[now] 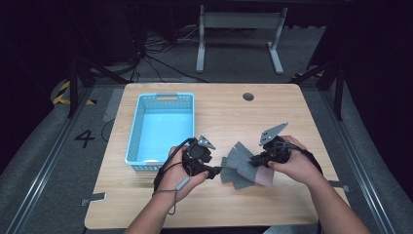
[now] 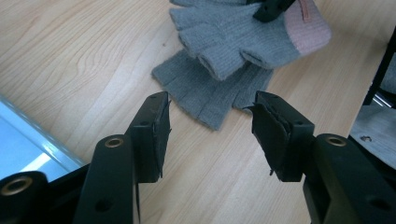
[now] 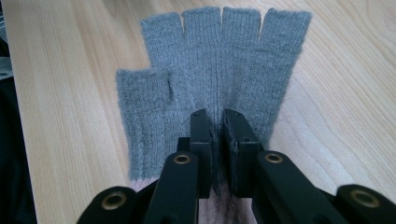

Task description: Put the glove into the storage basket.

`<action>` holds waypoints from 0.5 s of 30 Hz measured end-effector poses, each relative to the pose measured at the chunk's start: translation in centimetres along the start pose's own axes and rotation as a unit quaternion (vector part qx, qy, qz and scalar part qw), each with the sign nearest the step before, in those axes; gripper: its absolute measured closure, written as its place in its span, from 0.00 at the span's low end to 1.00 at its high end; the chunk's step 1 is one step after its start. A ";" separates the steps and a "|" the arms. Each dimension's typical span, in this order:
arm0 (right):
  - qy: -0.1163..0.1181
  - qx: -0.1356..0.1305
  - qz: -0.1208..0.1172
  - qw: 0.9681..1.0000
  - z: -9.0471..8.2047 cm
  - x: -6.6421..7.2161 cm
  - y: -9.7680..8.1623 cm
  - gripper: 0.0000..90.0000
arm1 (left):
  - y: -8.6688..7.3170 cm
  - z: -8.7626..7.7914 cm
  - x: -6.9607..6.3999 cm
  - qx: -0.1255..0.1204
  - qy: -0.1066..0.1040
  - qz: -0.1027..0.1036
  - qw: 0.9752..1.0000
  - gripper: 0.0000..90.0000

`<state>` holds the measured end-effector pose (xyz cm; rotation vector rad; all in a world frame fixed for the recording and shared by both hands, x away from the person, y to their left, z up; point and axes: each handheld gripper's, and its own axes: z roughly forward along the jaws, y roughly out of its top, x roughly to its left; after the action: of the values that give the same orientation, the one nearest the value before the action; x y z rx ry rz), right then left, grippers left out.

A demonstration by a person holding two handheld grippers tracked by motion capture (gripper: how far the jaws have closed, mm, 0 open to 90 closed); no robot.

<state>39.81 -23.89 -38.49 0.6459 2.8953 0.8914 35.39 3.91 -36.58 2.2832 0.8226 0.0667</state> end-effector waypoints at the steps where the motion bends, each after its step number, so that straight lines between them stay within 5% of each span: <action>1: 0.000 0.003 0.000 1.000 0.2 0.1 0.0 0.93 | 0.0 0.0 0.0 -0.002 -0.001 0.003 1.000 0.53; 15: 0.009 0.038 -0.022 0.999 2.1 0.4 0.1 0.93 | -0.2 0.8 0.0 0.031 -0.011 0.026 0.999 0.63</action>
<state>39.82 -22.55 -40.13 0.5808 2.9608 0.7895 35.50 3.55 -37.33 2.3601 0.7633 0.0415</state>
